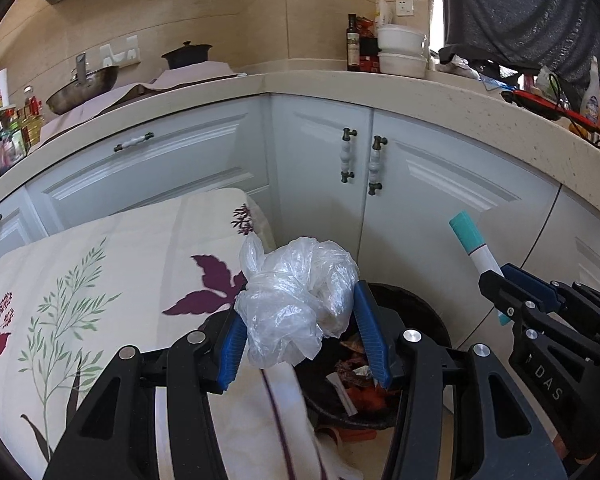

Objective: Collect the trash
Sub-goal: 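Carry the plastic bag and teal-capped tube over the black bin, then open both grippers to drop the bag and tube into the bin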

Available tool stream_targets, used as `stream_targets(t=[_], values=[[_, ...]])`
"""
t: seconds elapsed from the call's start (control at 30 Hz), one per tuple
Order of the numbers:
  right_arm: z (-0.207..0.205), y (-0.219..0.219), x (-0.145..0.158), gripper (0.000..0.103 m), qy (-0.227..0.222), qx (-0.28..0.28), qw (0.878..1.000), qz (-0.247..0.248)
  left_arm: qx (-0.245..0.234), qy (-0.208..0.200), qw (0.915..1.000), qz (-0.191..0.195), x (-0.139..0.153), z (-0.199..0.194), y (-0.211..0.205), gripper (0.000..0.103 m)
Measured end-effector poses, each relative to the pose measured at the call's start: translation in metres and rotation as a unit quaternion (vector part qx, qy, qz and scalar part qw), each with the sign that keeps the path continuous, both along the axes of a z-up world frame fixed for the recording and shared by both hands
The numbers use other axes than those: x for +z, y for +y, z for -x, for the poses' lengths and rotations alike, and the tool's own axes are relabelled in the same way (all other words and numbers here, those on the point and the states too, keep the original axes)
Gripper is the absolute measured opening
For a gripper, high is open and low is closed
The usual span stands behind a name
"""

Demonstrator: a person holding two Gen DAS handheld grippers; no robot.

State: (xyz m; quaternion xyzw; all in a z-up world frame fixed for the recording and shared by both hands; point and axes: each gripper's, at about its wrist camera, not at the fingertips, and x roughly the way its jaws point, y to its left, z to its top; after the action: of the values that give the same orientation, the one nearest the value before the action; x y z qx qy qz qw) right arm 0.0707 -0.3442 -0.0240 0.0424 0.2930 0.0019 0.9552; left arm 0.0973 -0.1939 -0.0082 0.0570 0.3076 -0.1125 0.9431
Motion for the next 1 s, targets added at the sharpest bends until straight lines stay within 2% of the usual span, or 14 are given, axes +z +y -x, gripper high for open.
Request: stream_targets(t=[0.87, 0.97, 1.0], values=[[-0.040, -0.016, -0.027, 0.022, 0.022, -0.029, 0.999, 0.006, -0.015, 0.023, 0.9992, -0.027, -0.025, -0.043, -0.040, 0.053], [-0.042, -0.017, -0.030, 0.027, 0.026, -0.033, 0.999, 0.007, -0.012, 0.023, 0.9993, -0.025, -0.025, -0.045, -0.039, 0.062], [-0.042, -0.017, -0.030, 0.038, 0.025, -0.038, 0.999, 0.008, -0.011, 0.022, 0.9994, -0.025, -0.025, -0.045, -0.039, 0.064]])
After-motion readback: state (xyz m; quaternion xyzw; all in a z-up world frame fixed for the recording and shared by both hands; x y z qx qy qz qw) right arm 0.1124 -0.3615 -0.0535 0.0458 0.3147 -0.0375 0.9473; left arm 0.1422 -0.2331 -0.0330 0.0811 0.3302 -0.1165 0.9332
